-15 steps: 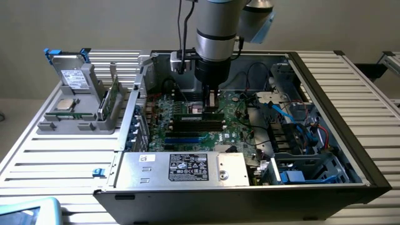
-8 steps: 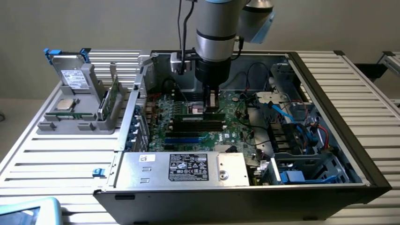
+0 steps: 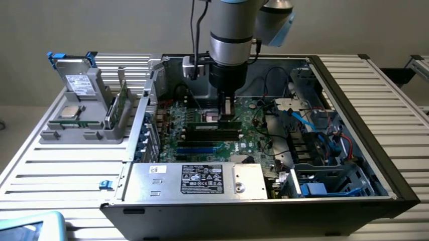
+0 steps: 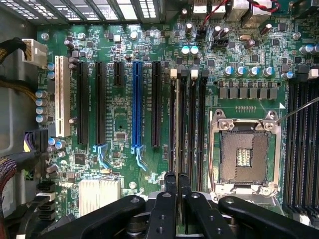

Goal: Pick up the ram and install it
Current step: 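Insert the ram into the slot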

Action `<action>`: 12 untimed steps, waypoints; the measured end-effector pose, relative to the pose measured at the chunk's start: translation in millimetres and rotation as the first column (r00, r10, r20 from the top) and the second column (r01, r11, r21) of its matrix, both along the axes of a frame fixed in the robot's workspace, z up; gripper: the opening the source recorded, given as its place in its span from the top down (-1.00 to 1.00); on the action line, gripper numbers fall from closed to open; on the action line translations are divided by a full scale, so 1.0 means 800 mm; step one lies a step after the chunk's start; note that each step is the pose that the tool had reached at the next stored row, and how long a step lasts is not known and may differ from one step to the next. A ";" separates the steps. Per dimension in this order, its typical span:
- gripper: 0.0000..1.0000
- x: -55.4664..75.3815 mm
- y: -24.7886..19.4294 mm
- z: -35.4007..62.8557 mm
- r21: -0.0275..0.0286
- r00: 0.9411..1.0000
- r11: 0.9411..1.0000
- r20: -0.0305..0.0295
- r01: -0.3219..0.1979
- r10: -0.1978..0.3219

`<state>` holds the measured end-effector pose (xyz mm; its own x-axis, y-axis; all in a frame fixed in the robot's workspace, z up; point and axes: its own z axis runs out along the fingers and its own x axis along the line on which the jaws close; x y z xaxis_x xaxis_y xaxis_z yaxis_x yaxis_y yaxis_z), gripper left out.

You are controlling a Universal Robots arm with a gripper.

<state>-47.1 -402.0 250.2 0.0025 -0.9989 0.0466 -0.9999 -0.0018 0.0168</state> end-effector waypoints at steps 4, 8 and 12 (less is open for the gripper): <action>0.74 -0.001 -0.0001 0.000 -0.001 1.000 1.000 0.000 0.004 -0.004; 0.74 -0.001 -0.0031 0.000 -0.003 1.000 1.000 0.000 0.007 -0.007; 0.74 -0.001 -0.0032 -0.001 -0.005 1.000 1.000 0.000 0.006 -0.006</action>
